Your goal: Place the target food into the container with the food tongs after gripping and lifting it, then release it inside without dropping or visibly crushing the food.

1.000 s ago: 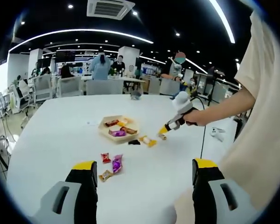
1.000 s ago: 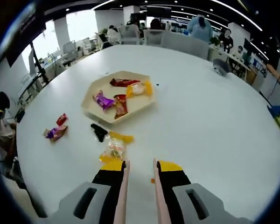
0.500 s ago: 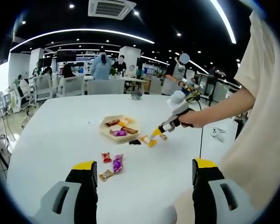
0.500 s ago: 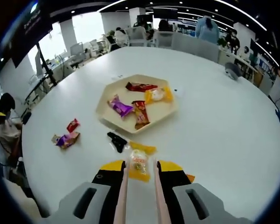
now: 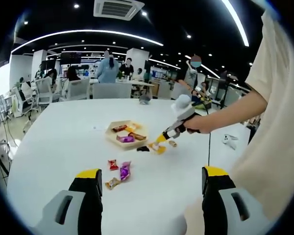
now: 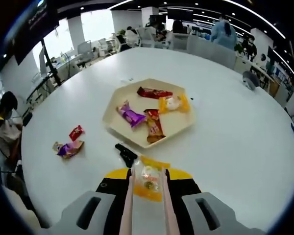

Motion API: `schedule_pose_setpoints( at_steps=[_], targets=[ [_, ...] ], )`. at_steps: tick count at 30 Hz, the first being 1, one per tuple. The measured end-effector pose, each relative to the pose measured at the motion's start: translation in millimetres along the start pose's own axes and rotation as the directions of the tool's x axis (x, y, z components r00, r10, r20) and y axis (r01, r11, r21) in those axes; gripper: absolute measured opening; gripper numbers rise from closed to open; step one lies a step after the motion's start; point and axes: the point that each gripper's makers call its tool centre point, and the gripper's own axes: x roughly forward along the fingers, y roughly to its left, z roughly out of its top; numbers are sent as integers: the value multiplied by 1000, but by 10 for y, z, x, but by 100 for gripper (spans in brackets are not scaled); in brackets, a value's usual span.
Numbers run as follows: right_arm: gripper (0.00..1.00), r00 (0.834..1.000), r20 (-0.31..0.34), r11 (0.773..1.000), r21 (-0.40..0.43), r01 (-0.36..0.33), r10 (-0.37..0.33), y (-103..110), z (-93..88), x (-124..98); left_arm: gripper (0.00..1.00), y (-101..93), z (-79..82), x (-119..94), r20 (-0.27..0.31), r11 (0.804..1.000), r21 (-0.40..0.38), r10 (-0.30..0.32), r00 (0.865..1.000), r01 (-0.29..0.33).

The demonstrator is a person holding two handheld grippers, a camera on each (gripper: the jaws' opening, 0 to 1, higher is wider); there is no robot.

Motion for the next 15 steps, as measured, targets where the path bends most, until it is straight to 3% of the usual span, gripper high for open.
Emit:
schedule_pose_setpoints(
  at_steps=[15],
  targets=[
    [27, 998, -37, 998, -37, 54, -55, -75, -68, 82, 83, 30, -11, -10, -4, 1000, -8, 10, 1000, -10]
  ],
)
